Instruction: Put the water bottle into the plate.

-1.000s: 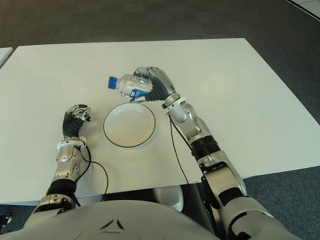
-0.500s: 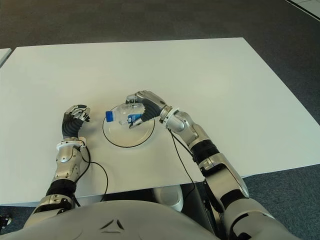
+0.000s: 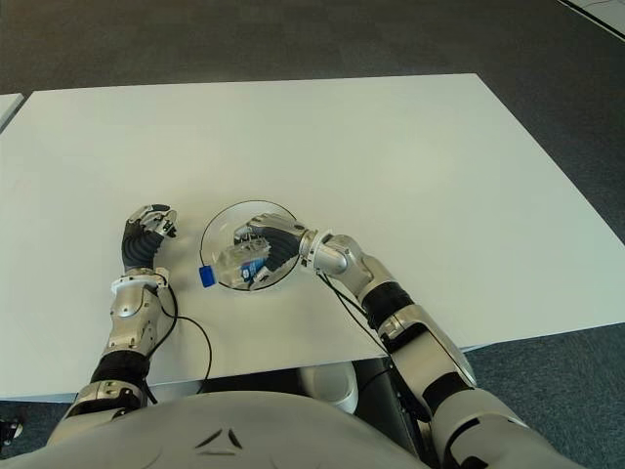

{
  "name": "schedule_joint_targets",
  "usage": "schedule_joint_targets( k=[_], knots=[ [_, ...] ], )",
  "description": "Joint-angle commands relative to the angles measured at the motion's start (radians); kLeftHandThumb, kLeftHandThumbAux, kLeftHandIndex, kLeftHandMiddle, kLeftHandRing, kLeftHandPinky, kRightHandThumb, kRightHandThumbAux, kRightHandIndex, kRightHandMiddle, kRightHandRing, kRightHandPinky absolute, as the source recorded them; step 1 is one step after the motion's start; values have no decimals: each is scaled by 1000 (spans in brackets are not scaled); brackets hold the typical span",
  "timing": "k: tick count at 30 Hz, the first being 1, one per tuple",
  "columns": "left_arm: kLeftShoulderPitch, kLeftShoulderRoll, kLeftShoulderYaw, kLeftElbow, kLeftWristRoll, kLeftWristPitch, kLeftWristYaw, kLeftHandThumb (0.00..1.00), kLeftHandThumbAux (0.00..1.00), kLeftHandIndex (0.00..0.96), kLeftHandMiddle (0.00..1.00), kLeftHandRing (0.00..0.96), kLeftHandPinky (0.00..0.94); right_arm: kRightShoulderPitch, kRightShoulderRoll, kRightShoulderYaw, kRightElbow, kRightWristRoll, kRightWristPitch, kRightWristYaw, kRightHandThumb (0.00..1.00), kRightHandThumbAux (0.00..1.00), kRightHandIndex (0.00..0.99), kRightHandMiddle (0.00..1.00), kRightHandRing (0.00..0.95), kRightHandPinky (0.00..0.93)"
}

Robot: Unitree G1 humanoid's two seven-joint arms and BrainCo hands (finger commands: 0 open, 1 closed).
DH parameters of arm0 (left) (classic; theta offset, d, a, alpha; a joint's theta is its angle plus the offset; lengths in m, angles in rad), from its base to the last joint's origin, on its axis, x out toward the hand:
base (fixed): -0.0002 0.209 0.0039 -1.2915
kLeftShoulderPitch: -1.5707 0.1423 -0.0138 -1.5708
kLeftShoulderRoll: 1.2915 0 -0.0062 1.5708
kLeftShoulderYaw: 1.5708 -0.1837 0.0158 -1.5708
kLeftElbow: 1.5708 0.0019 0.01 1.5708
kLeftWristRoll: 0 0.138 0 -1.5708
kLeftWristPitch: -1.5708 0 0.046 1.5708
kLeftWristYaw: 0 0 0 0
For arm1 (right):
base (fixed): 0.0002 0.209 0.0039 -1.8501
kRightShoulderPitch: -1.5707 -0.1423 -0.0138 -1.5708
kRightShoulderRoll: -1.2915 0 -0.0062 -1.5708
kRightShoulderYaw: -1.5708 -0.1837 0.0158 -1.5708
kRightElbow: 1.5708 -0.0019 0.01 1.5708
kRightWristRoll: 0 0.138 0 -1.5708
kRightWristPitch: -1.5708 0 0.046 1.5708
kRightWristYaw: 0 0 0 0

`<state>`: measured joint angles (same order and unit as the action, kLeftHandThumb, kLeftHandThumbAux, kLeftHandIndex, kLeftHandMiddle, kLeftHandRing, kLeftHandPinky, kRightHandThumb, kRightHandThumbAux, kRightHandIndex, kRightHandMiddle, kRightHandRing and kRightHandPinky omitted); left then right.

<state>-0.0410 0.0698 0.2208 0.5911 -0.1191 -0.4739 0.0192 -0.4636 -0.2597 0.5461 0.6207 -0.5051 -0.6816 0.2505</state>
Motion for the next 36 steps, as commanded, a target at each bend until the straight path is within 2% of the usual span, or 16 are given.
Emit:
schedule_joint_targets(
  k=[1, 6, 13, 16, 19, 20, 22, 23, 27, 29, 32, 36],
  knots=[
    [33, -7, 4, 13, -3, 55, 7, 710, 709, 436, 670, 644, 625, 21, -10, -8, -10, 2, -8, 2, 705, 725, 438, 879, 849, 850],
    [31, -5, 5, 11, 1, 66, 12, 710, 710, 437, 674, 649, 633, 18, -19, -11, -8, -28, -44, -40, 700, 726, 438, 876, 852, 844],
    [29, -1, 4, 12, 6, 63, 8, 711, 710, 437, 682, 655, 638, 10, -25, -14, 15, -38, -137, -97, 688, 723, 438, 834, 816, 803],
    [29, 0, 3, 14, 4, 55, 1, 710, 710, 437, 684, 657, 640, 9, -30, -12, 17, -53, -142, -107, 685, 722, 433, 729, 718, 710],
    [29, 2, 3, 14, 2, 54, -3, 710, 710, 437, 686, 658, 639, 16, -33, -12, 7, -65, -127, -107, 344, 633, 411, 568, 597, 614],
    [29, 2, 3, 14, 3, 54, -2, 710, 710, 437, 686, 658, 639, 21, -34, -13, 0, -71, -119, -112, 281, 604, 359, 492, 548, 583],
    [29, 3, 2, 15, 5, 55, -1, 710, 710, 437, 686, 658, 638, 29, -36, -15, -11, -85, -110, -123, 226, 569, 290, 384, 442, 494],
    [29, 4, 2, 16, 5, 55, -1, 710, 710, 437, 686, 659, 639, 32, -36, -15, -15, -92, -108, -129, 200, 550, 240, 314, 363, 419],
    [29, 6, 2, 17, 6, 54, -1, 710, 710, 437, 687, 661, 641, 43, -37, -15, -28, -123, -103, -167, 156, 523, 149, 193, 229, 282],
    [29, 6, 1, 16, 7, 56, 0, 710, 709, 437, 690, 664, 646, 47, -38, -15, -30, -142, -111, -200, 123, 513, 79, 111, 137, 166],
    [29, 7, 0, 15, 7, 59, 2, 710, 709, 437, 692, 666, 648, 47, -39, -13, -26, -158, -124, -235, 92, 503, 29, 46, 59, 67],
    [31, 7, 0, 9, 8, 65, 4, 710, 709, 437, 689, 663, 631, 48, -39, -7, -22, -175, -145, -271, 77, 485, 7, 12, 15, 17]
  ],
)
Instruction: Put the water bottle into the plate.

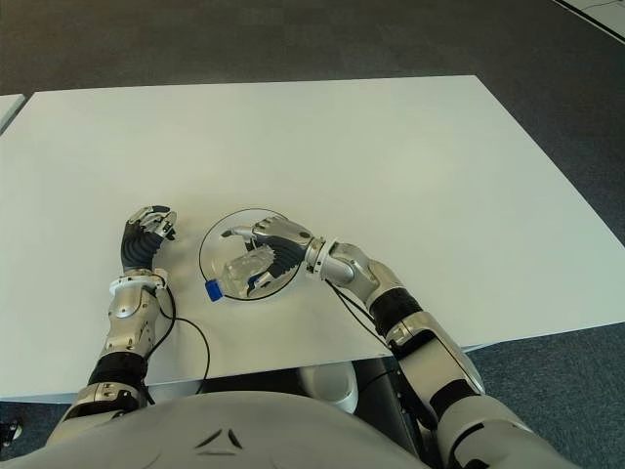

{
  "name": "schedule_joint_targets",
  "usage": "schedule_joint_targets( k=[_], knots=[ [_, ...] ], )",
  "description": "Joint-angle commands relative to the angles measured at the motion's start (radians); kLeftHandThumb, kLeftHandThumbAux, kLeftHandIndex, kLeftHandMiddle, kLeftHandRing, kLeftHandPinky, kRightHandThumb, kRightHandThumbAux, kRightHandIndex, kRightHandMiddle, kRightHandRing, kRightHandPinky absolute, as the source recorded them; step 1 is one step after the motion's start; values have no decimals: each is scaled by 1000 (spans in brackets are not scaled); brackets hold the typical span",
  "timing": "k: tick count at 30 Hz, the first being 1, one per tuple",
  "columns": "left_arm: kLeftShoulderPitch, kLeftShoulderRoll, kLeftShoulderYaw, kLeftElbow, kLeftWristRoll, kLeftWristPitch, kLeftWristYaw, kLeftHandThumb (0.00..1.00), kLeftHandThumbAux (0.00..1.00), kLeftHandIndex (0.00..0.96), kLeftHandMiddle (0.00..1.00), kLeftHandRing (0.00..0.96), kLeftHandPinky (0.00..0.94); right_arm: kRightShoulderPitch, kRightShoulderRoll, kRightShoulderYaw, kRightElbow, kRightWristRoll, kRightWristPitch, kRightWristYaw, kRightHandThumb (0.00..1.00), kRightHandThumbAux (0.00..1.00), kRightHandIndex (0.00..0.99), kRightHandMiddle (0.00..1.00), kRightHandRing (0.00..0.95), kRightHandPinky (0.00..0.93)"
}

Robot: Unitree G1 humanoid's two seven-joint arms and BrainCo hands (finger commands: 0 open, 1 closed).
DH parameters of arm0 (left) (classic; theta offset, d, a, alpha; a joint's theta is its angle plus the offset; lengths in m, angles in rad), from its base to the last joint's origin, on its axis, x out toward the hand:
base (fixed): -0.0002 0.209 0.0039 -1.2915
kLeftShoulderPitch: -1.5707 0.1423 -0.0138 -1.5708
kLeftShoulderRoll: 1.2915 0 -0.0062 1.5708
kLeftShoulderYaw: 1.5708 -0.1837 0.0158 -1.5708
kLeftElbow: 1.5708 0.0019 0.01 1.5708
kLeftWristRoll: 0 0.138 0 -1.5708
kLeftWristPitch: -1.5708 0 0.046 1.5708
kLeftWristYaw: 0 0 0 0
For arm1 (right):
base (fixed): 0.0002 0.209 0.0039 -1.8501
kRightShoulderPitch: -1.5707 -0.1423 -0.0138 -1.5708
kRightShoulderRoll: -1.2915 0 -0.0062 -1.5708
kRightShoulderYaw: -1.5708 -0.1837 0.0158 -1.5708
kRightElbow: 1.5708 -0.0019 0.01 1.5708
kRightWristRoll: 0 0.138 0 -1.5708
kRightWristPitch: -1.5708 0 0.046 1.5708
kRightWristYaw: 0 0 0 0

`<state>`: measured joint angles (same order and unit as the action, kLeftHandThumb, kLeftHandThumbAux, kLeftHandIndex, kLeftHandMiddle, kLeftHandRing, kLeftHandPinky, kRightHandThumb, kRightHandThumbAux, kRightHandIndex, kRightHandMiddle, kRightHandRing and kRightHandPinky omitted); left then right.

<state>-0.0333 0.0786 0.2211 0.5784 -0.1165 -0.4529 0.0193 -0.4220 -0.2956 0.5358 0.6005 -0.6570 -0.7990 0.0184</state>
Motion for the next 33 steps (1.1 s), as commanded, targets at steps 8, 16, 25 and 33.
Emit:
schedule_joint_targets(
  k=[8, 16, 25, 33],
  knots=[
    [25, -2, -1, 17, 5, 50, 5, 710, 709, 437, 683, 656, 630, 5, -8, -2, -11, -11, -59, -60, 86, 427, 0, 0, 0, 0],
    [24, -1, 0, 18, 9, 48, 11, 710, 710, 436, 673, 647, 615, 19, 0, -11, -23, -6, -56, -80, 90, 379, 0, 0, 0, 0],
    [21, -2, 4, 30, -2, 29, -2, 710, 710, 436, 666, 640, 612, 26, 0, -13, -37, -39, -55, -146, 92, 331, 0, 0, 0, 0],
    [21, 0, 2, 40, 0, 13, -6, 710, 710, 437, 663, 637, 613, 29, -6, -11, -52, -47, -49, -158, 87, 314, 0, 0, 0, 0]
  ],
)
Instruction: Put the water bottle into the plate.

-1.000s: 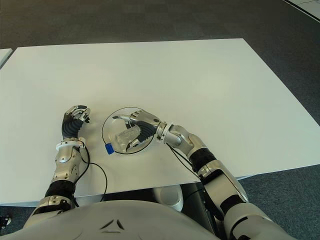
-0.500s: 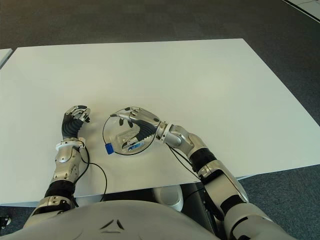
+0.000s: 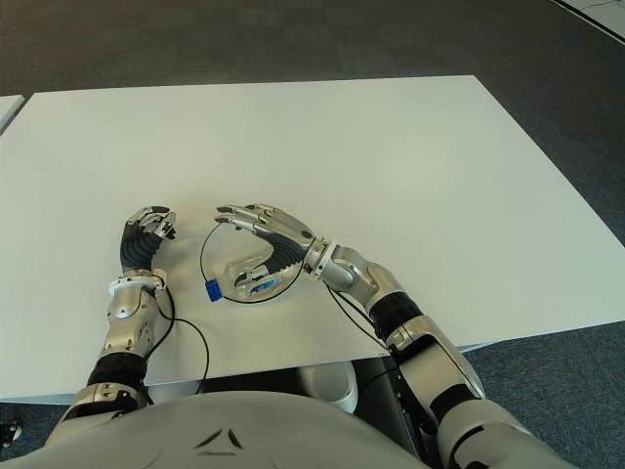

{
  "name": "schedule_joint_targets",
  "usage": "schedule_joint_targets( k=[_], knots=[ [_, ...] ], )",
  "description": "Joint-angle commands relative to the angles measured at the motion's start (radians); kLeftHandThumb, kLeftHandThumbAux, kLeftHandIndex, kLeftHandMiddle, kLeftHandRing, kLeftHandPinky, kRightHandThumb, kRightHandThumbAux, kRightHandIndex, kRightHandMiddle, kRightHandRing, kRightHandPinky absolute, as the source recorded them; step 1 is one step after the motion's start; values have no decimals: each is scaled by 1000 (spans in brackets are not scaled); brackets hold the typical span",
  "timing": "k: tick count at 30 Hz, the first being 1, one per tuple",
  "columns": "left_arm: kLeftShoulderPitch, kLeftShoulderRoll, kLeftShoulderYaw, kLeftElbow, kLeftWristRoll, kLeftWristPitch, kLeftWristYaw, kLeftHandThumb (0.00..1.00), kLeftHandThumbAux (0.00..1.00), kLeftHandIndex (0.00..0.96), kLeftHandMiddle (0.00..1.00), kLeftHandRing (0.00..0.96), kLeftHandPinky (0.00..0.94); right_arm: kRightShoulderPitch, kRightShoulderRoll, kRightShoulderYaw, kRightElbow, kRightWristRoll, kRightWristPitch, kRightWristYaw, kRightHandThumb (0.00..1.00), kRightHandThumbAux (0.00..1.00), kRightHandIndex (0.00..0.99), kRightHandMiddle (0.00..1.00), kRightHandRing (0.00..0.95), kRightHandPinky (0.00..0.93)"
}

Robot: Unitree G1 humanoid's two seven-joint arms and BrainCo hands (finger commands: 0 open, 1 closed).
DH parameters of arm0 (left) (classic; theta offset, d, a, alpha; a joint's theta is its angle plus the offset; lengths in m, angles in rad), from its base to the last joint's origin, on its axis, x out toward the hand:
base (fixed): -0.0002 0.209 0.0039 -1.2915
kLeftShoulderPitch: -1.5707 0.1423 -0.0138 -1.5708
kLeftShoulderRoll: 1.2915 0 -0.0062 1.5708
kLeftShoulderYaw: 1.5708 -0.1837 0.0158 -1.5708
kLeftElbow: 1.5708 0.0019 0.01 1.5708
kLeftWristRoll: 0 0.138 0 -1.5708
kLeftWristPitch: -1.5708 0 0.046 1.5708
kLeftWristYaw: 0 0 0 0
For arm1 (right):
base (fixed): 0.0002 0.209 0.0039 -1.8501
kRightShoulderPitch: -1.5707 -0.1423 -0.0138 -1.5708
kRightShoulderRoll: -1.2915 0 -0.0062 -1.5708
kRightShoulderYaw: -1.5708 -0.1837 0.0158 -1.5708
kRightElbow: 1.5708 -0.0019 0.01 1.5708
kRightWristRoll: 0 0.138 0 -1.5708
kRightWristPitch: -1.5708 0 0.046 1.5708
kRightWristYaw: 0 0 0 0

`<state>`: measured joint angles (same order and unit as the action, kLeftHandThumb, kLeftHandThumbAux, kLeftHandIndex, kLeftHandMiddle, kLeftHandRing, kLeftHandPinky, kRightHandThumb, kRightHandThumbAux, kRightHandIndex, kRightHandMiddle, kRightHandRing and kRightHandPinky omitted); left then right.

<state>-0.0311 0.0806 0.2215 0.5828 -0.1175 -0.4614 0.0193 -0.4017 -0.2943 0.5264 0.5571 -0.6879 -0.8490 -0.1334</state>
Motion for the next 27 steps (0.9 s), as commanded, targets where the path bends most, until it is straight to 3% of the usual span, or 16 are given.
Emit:
schedule_joint_targets(
  k=[1, 17, 27],
  knots=[
    [19, -1, 1, 36, 3, 18, -5, 710, 710, 437, 664, 638, 615, 9, -8, -2, -10, -15, 1, -6, 88, 313, 0, 0, 0, 0],
    [16, 3, -3, 47, 20, 6, 3, 711, 710, 437, 692, 666, 641, 10, -12, -41, -14, -32, 15, -105, 79, 321, 0, 0, 0, 0],
    [16, -2, -1, 42, 4, 15, -6, 710, 710, 437, 687, 662, 633, 26, -16, -110, -43, 59, 62, -57, 29, 344, 0, 0, 0, 0]
  ],
)
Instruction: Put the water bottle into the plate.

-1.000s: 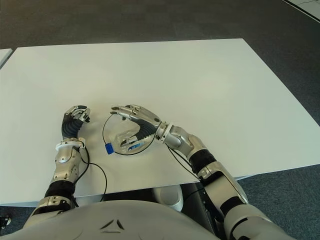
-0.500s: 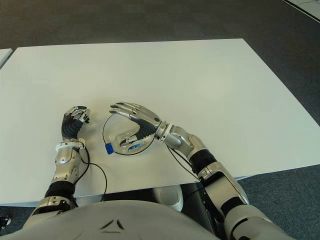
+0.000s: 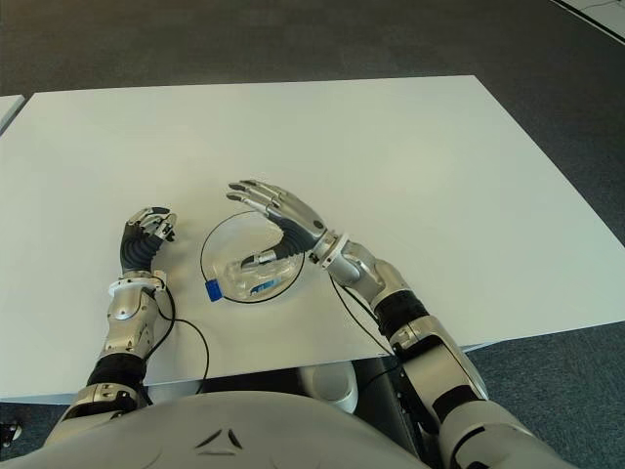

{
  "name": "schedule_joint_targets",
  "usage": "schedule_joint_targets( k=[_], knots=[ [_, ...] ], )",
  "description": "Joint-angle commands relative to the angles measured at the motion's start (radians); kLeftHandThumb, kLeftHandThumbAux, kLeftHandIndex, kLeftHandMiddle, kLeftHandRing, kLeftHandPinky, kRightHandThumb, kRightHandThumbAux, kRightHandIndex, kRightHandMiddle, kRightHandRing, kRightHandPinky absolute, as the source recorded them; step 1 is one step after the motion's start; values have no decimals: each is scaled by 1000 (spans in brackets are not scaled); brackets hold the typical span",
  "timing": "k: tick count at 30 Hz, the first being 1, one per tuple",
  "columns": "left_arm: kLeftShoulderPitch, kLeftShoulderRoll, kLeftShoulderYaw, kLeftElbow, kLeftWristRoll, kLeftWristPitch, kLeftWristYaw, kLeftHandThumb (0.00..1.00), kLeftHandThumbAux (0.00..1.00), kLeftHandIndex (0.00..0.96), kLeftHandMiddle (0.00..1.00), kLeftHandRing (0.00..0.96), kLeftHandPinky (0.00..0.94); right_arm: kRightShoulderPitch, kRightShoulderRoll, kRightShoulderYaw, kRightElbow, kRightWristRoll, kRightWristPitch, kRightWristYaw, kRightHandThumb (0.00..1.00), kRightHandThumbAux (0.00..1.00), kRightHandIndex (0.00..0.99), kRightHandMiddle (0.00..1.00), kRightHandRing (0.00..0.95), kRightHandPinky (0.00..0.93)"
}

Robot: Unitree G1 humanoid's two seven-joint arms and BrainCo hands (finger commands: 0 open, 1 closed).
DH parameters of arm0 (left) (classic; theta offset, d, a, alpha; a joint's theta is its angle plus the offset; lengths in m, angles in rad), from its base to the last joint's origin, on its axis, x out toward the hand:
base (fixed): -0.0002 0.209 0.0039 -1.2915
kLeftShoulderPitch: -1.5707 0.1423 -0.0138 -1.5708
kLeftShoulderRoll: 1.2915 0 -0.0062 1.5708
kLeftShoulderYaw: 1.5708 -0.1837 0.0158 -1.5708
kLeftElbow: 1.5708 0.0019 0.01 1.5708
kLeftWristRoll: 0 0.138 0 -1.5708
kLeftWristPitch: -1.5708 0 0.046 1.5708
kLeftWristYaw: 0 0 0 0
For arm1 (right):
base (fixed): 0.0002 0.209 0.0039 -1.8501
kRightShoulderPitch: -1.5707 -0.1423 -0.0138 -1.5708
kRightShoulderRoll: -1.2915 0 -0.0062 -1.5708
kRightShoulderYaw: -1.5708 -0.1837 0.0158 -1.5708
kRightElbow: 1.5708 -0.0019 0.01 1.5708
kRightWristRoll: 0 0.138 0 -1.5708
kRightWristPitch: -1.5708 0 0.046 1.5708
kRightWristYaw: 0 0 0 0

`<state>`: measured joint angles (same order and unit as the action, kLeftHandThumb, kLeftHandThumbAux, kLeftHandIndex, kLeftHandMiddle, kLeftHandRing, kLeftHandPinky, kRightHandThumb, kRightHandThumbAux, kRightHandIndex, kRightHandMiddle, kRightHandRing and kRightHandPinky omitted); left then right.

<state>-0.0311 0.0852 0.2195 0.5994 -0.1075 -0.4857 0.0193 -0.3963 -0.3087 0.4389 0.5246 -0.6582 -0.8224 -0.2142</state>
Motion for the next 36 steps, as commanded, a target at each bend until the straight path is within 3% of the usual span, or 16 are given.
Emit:
schedule_joint_targets(
  k=[1, 6, 17, 25, 32, 36],
  knots=[
    [15, -7, 1, 26, -7, 36, -8, 710, 710, 437, 686, 662, 633, 28, -2, -32, -11, 39, 47, 24, 27, 346, 0, 0, 0, 0],
    [12, -6, 0, 33, -5, 25, -6, 710, 710, 437, 687, 663, 639, 48, 4, -68, -16, 70, 85, 18, 6, 373, 0, 0, 0, 0],
    [8, -8, 2, 43, -5, 4, -4, 710, 710, 437, 686, 661, 632, 67, 76, -183, 21, 178, 144, -63, 15, 497, 0, 0, 0, 9],
    [10, -4, -2, 35, 3, 19, 0, 711, 709, 437, 690, 664, 637, 80, 120, -272, 66, 233, 208, -146, 42, 592, 0, 0, 0, 77],
    [9, -3, -2, 29, 2, 34, 2, 710, 709, 437, 690, 663, 635, 75, 159, -308, 102, 235, 188, -242, 50, 667, 0, 0, 3, 103],
    [9, -3, -1, 25, 1, 44, 2, 710, 709, 437, 690, 665, 641, 76, 188, -332, 135, 262, 152, -286, 66, 760, 60, 57, 64, 161]
  ],
)
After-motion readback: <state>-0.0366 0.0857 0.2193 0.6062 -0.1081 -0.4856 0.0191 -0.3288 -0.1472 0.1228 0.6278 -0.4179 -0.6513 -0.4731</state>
